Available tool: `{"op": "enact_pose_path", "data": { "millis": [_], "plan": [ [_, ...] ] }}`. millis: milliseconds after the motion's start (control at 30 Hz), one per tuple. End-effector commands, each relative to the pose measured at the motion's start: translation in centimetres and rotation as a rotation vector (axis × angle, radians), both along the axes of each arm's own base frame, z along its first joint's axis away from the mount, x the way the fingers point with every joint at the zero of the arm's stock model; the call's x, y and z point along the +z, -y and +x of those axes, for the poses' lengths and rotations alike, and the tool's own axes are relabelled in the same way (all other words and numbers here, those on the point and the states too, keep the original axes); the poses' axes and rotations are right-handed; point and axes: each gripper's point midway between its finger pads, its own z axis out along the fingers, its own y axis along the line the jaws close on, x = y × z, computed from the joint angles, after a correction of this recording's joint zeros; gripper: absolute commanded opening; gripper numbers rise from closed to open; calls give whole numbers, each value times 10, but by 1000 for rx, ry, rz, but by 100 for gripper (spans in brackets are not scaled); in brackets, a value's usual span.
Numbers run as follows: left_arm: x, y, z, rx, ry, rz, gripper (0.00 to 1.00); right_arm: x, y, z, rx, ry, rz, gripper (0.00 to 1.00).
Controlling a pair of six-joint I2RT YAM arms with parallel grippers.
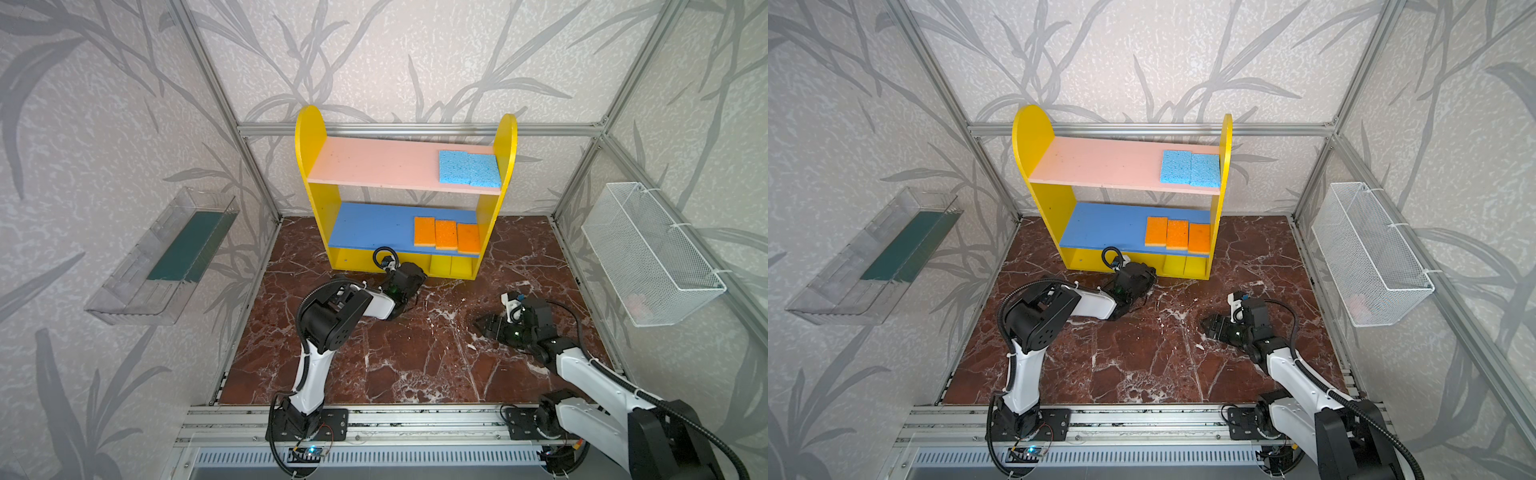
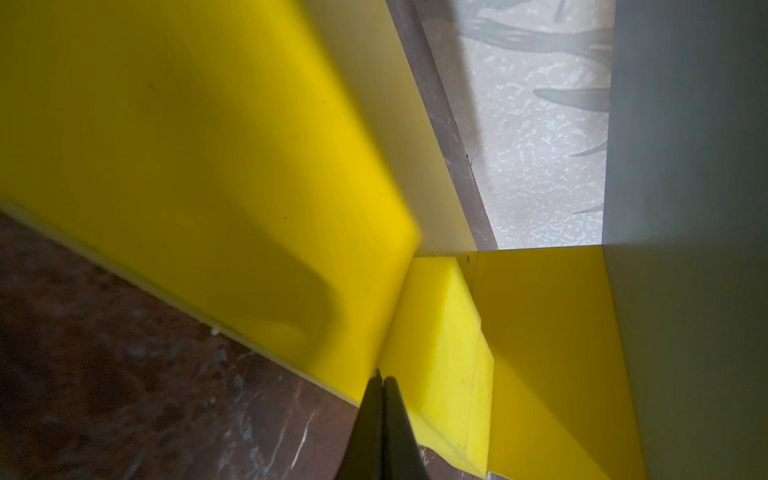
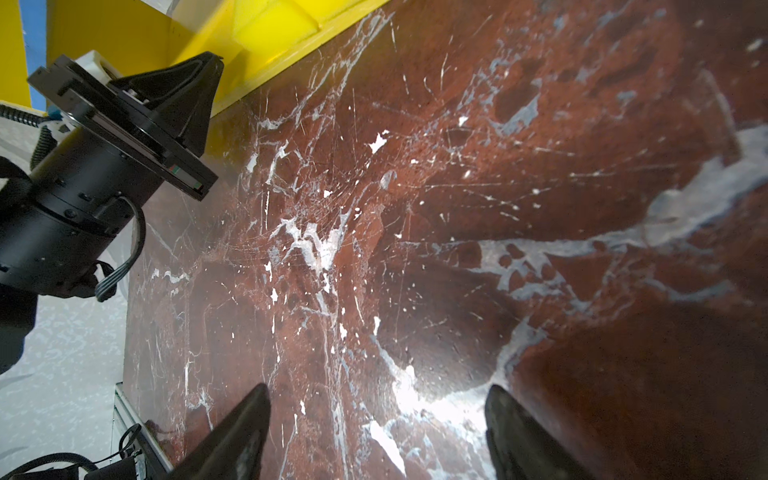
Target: Place and organize the cleaning sponges onto the shelf
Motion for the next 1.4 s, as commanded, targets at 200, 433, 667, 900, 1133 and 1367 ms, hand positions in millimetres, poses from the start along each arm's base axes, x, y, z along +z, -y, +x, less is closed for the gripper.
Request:
{"op": "enact_pose_path", "data": {
  "millis": [200, 433, 667, 900, 1133, 1367],
  "plan": [
    [-4, 17, 12, -31, 3, -5, 0, 7, 1, 3, 8, 28, -17, 81],
    [-11, 24, 13, -40, -10, -9, 0, 6, 1, 3, 0, 37, -14, 81],
    [-17, 35, 12, -59, -21, -14, 0, 5, 1, 3, 1, 36, -13, 82],
    [-18, 41, 8, -69, -22, -22, 0, 5, 1, 2, -1, 36, -13, 82],
    [-18, 33, 7, -52, -22, -24, 0, 6, 1, 2, -1, 38, -13, 83],
    [-10, 18, 7, -24, -24, -6, 0, 7, 2, 2, -6, 44, -13, 83]
  ]
}}
